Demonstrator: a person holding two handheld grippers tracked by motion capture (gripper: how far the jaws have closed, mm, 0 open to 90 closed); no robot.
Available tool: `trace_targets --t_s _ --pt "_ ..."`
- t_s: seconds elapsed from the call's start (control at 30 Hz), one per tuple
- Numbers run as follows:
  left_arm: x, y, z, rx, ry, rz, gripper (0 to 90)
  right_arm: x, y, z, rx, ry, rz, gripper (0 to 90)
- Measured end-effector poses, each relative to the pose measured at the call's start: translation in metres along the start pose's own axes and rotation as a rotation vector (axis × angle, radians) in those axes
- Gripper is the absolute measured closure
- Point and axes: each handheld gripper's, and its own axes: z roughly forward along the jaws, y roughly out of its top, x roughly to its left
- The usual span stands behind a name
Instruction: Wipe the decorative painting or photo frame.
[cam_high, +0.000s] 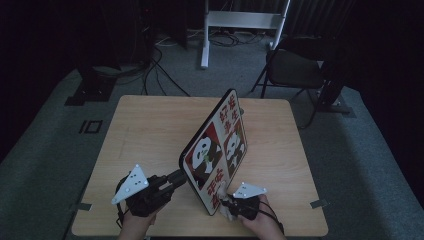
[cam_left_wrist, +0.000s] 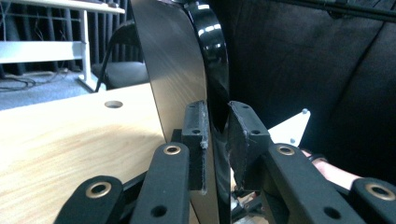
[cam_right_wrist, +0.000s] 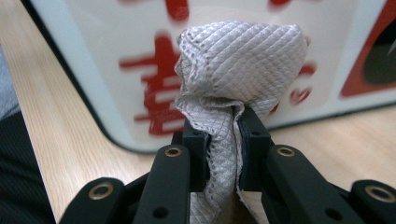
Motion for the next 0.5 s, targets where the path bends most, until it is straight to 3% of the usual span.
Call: trace_targets --t_s 0.13,0.27,0.5 --pt "0.004 0.0 -0.004 -0.005 0.017 0.004 77.8 0.0 0.019 -0.01 -0.058 0.001 -0.014 76.9" --pt "0.008 -0.001 -0.005 -0.01 0.024 -0.004 76.0 0.004 0.048 -0.027 -0.153 0.023 -0.038 76.8" --pt "0.014 -0.003 0.0 0.014 0.045 -0.032 75.9 0.022 0.11 -0.064 -0.335 0.046 -0.127 76.4"
